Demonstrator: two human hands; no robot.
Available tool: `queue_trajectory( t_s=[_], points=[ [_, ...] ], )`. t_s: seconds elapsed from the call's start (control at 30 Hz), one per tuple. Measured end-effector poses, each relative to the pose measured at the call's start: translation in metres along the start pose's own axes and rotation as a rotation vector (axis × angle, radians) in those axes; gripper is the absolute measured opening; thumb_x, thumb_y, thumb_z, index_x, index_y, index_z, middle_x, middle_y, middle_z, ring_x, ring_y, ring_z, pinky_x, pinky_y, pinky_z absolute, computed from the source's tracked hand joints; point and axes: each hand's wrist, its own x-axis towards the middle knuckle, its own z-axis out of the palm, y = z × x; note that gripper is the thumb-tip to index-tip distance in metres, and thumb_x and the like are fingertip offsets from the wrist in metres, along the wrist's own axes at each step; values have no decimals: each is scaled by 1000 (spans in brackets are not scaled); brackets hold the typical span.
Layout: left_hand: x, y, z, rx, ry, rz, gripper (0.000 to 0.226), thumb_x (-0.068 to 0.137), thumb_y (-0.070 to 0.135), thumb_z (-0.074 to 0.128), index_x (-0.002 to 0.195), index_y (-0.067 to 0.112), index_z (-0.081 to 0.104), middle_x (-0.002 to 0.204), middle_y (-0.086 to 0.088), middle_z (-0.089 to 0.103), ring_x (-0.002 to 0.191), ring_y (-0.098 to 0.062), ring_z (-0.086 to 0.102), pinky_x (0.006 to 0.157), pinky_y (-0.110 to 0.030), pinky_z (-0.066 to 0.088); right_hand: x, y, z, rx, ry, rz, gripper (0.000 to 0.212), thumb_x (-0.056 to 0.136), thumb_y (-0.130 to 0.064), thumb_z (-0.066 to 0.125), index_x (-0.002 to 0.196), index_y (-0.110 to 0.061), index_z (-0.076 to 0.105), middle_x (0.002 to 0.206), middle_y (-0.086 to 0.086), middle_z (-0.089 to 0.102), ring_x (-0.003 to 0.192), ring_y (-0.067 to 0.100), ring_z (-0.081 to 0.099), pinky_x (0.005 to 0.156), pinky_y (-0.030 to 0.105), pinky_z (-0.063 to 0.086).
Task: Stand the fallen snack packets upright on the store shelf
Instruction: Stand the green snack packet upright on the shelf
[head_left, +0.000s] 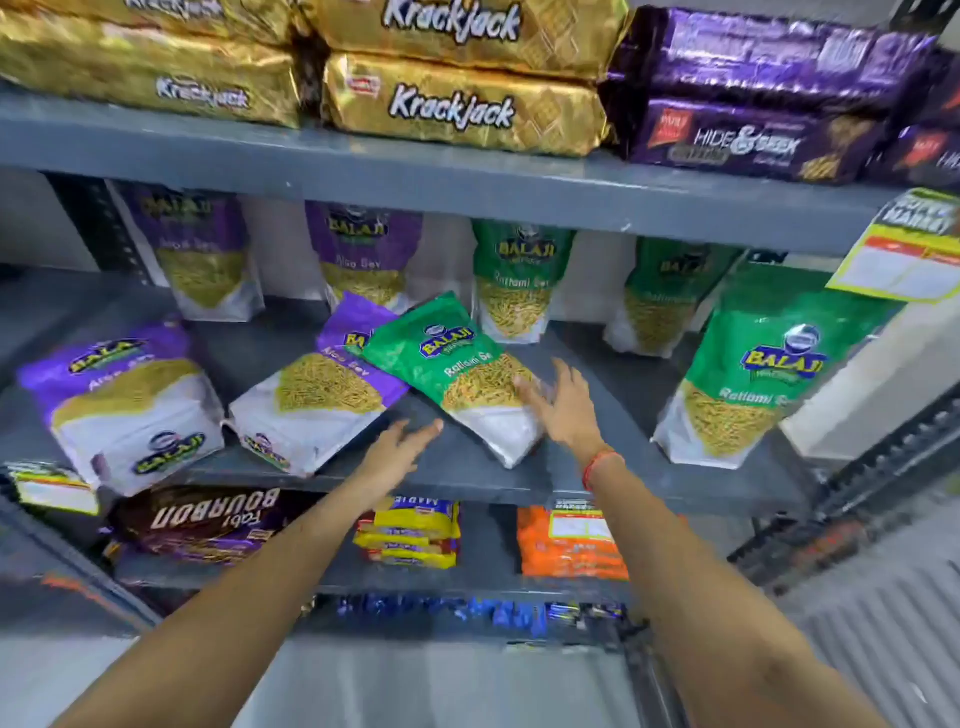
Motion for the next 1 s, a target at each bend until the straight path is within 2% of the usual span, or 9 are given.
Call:
queue_trajectory(
  t_s=[0.13, 0.23, 0.33, 0.53, 0.67, 0.83, 0.9, 0.97, 1.0],
  points=[
    [10, 23, 23, -251, -49, -121, 72, 80, 50, 60, 139, 16, 36, 135, -8, 48, 116, -21, 51, 89, -35, 45, 14, 8, -2, 246, -100, 201, 83, 74, -58, 70, 137, -10, 45, 140, 11, 51, 133, 31, 44, 111, 39, 34],
    [18, 34, 34, -382, -81, -150, 61, 78, 56, 58, 129, 24, 47, 125, -2, 55, 112, -19, 52, 89, -37, 44, 21, 18, -5, 301, -210, 235, 62, 57, -62, 80, 100, -20, 67, 103, -2, 71, 103, 18, 64, 101, 36, 46],
    [21, 41, 41, -510, -82, -156, 51, 76, 49, 65, 118, 21, 56, 111, -3, 66, 100, -19, 61, 76, -33, 49, 19, 23, -10, 325, -388, 269, 68, 46, -63, 83, 97, -21, 66, 105, -1, 73, 103, 18, 66, 102, 37, 49],
    [51, 30, 36, -561, 23, -66, 108, 29, 46, 92, 123, 12, 51, 118, -9, 67, 101, -26, 66, 92, -43, 51, 5, 25, -11, 352, -449, 186, 53, 66, -35, 85, 112, -17, 64, 111, 0, 73, 102, 15, 68, 95, 32, 52],
    [8, 75, 36, -481, -10, 61, 52, 75, 12, 73, 117, 12, 43, 113, -1, 53, 77, -13, 57, 75, -27, 45, -14, 27, 0, 390, -298, 81, 47, 61, -27, 90, 98, -24, 61, 100, -9, 71, 96, 10, 68, 83, 26, 56],
    [-16, 96, 36, -396, -52, 161, 68, 83, 7, 63, 139, -4, 24, 133, -7, 44, 118, -21, 46, 82, -19, 35, -24, 29, 10, 416, -171, 36, 86, 37, -56, 90, 110, -21, 60, 111, -3, 71, 103, 16, 67, 94, 42, 55],
    [-19, 96, 34, -384, -60, 193, 55, 84, 6, 61, 132, -1, 35, 128, -6, 48, 92, -3, 62, 63, -5, 42, -24, 26, 9, 419, -170, 30, 82, 39, -52, 90, 108, -22, 60, 111, -2, 71, 103, 15, 67, 94, 42, 55],
    [-22, 97, 30, -389, -97, 179, 20, 85, 5, 60, 94, 19, 48, 88, 11, 63, 48, 11, 58, 56, -4, 44, -22, 25, 8, 421, -179, 21, 80, 41, -50, 90, 108, -21, 60, 111, -1, 71, 102, 15, 67, 93, 42, 55],
    [-22, 98, 28, -402, -106, 179, 28, 85, 5, 60, 78, 25, 41, 63, 23, 65, 45, 9, 57, 59, -6, 46, -21, 24, 8, 421, -180, 14, 80, 41, -50, 90, 109, -20, 60, 111, -1, 71, 102, 15, 67, 93, 42, 55]
  ],
)
